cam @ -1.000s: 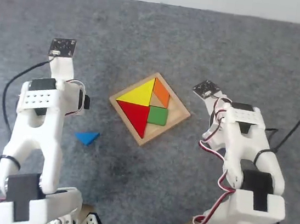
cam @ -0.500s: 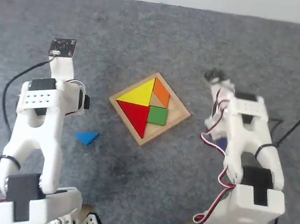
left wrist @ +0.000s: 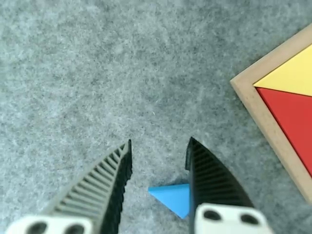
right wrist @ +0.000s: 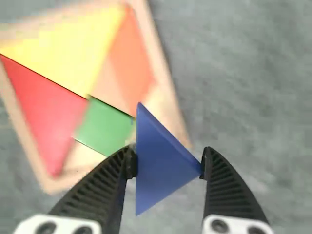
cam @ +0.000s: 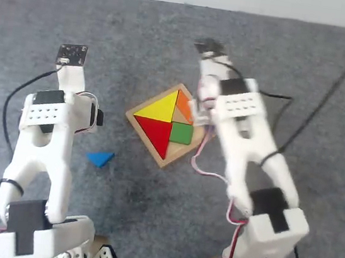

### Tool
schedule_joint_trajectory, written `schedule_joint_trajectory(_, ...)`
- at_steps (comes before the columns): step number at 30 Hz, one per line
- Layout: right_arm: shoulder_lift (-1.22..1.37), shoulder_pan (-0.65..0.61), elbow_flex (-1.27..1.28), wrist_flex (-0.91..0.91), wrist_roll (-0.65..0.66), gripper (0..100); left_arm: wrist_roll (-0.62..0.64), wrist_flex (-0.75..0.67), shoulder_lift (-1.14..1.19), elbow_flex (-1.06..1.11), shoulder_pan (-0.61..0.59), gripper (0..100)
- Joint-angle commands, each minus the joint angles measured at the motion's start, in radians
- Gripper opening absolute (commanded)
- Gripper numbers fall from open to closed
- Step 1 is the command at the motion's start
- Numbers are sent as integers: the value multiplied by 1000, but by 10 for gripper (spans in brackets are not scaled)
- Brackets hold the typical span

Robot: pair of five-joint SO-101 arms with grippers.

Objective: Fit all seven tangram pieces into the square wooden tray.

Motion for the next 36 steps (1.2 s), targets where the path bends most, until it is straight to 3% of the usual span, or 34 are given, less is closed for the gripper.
schedule_joint_trajectory(1,54,-53,-80,-51,-66,151,3,11,-46,-8,0,181)
schedule_joint_trajectory(12,286,-13,-313,48,-98,151,3,11,-46,-10,0,181)
schedule_joint_trajectory(26,343,-18,-299,79,-92,156,3,11,-48,-10,0,181)
schedule_joint_trajectory(33,343,-19,-301,81,-75,354,3,11,-48,-10,0,181)
schedule_joint_trajectory(36,343,-19,-301,81,-71,374,3,11,-48,-10,0,181)
